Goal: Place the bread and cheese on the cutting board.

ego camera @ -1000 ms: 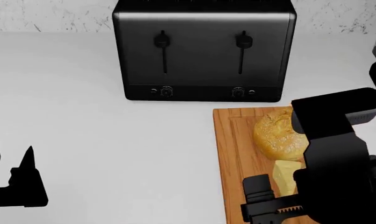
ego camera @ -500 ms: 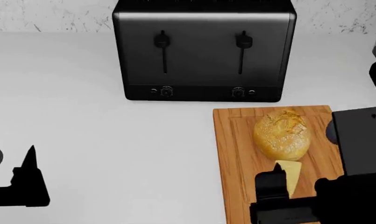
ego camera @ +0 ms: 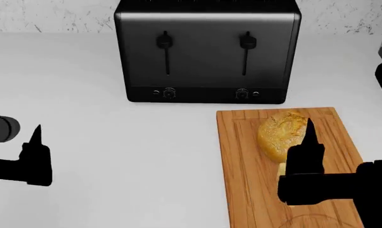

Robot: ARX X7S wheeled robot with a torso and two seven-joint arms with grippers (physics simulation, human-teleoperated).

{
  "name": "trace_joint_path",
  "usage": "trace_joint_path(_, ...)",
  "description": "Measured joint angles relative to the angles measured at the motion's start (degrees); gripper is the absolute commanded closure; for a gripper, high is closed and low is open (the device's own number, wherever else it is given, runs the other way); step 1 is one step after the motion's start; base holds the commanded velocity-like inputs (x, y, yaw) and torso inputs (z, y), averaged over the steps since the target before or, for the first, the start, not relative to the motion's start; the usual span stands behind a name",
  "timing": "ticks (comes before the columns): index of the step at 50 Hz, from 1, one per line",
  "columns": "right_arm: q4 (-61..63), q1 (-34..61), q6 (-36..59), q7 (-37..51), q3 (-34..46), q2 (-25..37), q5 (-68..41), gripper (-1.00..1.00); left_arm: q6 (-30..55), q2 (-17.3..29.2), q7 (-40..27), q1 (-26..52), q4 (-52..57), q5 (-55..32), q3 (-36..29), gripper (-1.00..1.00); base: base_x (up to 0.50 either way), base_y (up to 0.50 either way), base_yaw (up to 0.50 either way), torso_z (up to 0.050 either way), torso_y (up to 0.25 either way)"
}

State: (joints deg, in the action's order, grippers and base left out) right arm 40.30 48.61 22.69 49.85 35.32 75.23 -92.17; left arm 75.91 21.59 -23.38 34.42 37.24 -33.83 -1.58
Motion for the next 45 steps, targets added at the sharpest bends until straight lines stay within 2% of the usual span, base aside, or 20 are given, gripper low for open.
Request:
trace_joint_path(10,-3.75,8.31,6.54,-1.67,-1.36,-2.04,-2.70,-1.00,7.65,0.74,1.18,10.88,-2.96,-3.43,-1.67,-1.00,0.00,0.00,0.00,0.000,0.000)
trace_joint_path(21,-10.78,21.36,17.16,-2.73,-0.97,-6.87,-5.63,-1.00,11.37,2.89,-1.52,21.98,-9.70,-12.64,-1.76,-1.00,0.00,0.00,0.00,0.000,0.000)
trace_joint_path(31,-16.96,31.03,24.66,-3.78,-0.06,-10.72,-7.02,-1.00,11.57,4.56,-2.14,32.16,-17.63,-18.01,-4.92,-1.00,0.00,0.00,0.00,0.000,0.000)
trace_joint_path(45,-26.62,43.93,33.58,-6.51,2.12,-16.71,-6.04,-1.00,7.85,5.00,2.93,45.41,-31.13,-18.05,-13.03,-1.00,0.00,0.00,0.00,0.000,0.000)
